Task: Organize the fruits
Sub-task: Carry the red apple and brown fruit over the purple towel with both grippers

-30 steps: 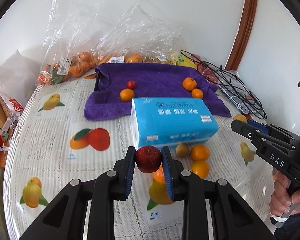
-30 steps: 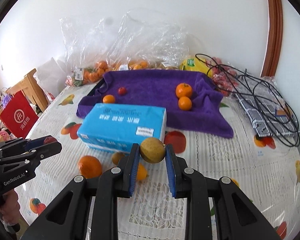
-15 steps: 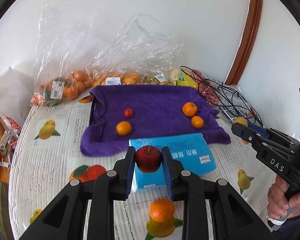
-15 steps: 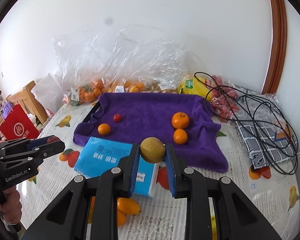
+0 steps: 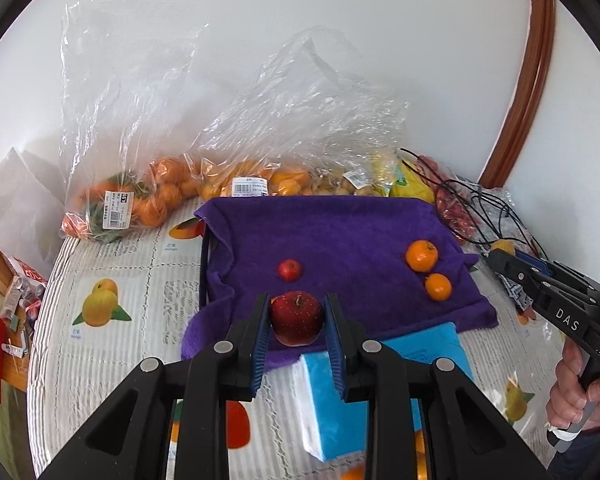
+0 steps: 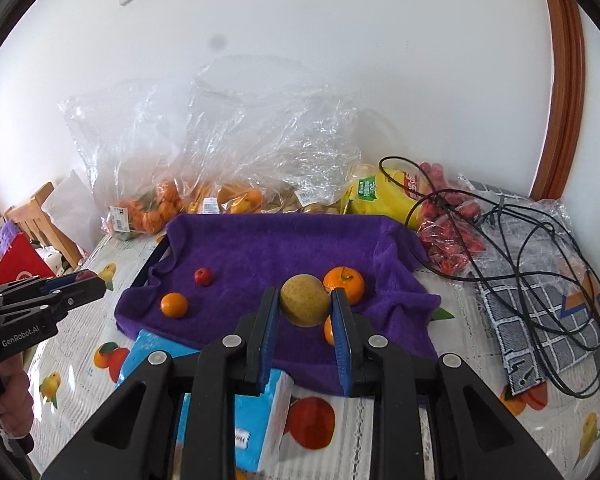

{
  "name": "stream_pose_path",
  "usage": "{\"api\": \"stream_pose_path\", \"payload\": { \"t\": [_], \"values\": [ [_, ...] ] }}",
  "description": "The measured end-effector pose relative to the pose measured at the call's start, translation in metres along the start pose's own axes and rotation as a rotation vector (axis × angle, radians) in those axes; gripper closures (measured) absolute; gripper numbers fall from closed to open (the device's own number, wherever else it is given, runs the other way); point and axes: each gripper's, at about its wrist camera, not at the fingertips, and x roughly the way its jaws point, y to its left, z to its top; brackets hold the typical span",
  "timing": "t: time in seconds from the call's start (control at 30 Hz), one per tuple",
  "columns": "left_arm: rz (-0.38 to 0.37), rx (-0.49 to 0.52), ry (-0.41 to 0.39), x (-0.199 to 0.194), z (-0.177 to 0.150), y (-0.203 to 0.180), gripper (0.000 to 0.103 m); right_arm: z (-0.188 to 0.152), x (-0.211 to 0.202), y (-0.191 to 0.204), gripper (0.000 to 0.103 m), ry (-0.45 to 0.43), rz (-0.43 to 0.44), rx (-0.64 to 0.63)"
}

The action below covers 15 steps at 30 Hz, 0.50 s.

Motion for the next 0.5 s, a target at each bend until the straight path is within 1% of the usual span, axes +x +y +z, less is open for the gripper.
{"api": "stream_pose_path", "payload": {
  "t": [0.33,0.5],
  "values": [
    [0.002,-0.029,0.076,0.053,0.002,0.019,0.078,-0.009,0.062,-0.002,0.077,0.113,0.026,0.000],
    [0.034,-0.046,0.114,0.074,-0.006,0.031,0.078,-0.016,0.083,-0.007,0.077,0.173,0.031,0.007]
  ]
}}
